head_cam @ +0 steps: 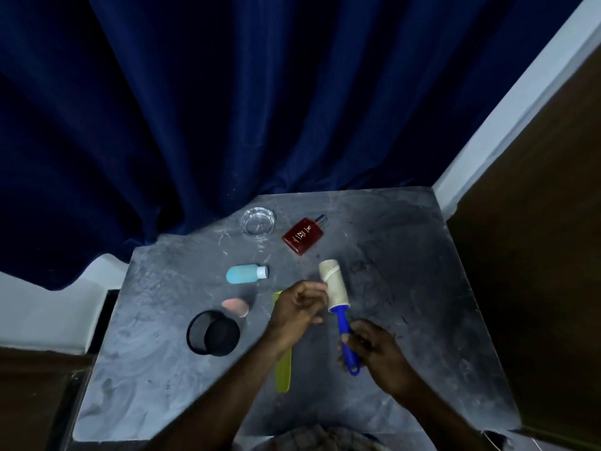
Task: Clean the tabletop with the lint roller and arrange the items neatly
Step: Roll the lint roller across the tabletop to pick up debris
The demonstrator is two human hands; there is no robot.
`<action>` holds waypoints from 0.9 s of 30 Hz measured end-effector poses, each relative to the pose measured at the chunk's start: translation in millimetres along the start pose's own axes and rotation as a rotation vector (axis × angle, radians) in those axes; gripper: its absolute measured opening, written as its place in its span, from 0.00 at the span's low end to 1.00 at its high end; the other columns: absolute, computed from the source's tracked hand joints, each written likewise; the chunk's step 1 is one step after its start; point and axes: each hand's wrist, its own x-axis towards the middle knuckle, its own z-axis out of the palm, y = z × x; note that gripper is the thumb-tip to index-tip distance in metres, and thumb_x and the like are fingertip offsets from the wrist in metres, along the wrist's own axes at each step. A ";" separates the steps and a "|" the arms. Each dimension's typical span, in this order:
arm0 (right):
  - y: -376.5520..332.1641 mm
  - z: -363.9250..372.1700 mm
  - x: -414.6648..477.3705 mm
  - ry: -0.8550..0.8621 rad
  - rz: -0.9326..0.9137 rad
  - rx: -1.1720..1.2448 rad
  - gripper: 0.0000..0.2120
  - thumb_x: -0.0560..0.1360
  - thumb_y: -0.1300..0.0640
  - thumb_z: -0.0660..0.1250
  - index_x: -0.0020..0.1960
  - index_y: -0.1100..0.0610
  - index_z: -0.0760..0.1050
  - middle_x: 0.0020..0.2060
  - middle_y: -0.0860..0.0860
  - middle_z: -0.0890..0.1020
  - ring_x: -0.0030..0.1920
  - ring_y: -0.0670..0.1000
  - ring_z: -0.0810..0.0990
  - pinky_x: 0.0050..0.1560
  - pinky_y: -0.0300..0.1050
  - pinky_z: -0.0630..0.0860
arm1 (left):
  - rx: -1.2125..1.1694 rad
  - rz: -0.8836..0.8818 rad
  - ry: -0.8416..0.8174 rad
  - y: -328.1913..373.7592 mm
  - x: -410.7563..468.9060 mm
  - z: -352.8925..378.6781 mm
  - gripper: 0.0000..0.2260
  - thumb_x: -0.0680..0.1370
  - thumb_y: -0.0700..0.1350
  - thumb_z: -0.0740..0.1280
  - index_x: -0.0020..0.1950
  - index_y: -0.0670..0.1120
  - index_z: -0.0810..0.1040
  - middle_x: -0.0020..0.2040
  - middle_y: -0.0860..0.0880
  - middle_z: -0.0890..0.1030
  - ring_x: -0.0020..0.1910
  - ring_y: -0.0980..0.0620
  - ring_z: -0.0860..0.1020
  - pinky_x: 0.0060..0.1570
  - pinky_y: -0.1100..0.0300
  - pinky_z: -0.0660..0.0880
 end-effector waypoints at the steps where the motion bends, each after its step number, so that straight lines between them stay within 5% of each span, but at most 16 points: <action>1: 7.8 -0.1 10.1 0.064 0.023 -0.047 0.05 0.79 0.69 0.66 0.46 0.63 0.75 0.37 0.61 0.80 0.36 0.61 0.80 0.43 0.69 0.79 | 0.148 0.033 -0.014 -7.8 6.4 2.6 0.16 0.78 0.29 0.72 0.65 0.36 0.79 0.53 0.43 0.83 0.53 0.48 0.80 0.52 0.56 0.81; 3: 19.6 -1.1 29.0 0.172 0.050 -0.183 0.06 0.80 0.69 0.64 0.47 0.62 0.74 0.37 0.61 0.80 0.37 0.62 0.80 0.45 0.72 0.78 | 0.497 0.117 -0.046 -22.1 16.9 4.8 0.28 0.74 0.37 0.78 0.73 0.38 0.75 0.66 0.42 0.79 0.64 0.49 0.77 0.69 0.52 0.76; 5: 27.2 -5.4 45.3 0.235 0.049 -0.423 0.02 0.81 0.63 0.64 0.51 0.62 0.75 0.41 0.62 0.83 0.41 0.64 0.84 0.47 0.66 0.80 | 0.855 0.251 -0.113 -36.7 27.9 2.6 0.45 0.72 0.51 0.81 0.82 0.39 0.64 0.79 0.40 0.69 0.77 0.46 0.68 0.79 0.50 0.65; 9: 31.4 -9.7 57.8 0.242 0.041 -0.913 0.16 0.83 0.52 0.60 0.66 0.60 0.69 0.53 0.60 0.84 0.54 0.63 0.83 0.52 0.53 0.77 | 1.240 0.267 -0.143 -57.1 52.8 1.1 0.64 0.65 0.68 0.78 0.86 0.42 0.44 0.87 0.42 0.47 0.87 0.42 0.48 0.85 0.48 0.48; 21: 43.5 -25.8 63.6 0.259 0.107 -1.159 0.23 0.85 0.49 0.54 0.76 0.59 0.62 0.58 0.60 0.82 0.59 0.62 0.81 0.57 0.52 0.75 | 1.399 0.219 -0.202 -76.8 78.6 -10.2 0.71 0.60 0.81 0.69 0.86 0.43 0.40 0.87 0.41 0.41 0.87 0.41 0.44 0.84 0.44 0.41; 27: 39.2 -74.6 64.4 0.353 0.213 -0.978 0.16 0.84 0.50 0.58 0.65 0.60 0.70 0.53 0.63 0.84 0.54 0.65 0.84 0.53 0.54 0.79 | 1.376 0.201 -0.222 -78.3 79.8 -11.0 0.72 0.58 0.83 0.67 0.86 0.45 0.37 0.87 0.42 0.37 0.87 0.43 0.40 0.84 0.44 0.41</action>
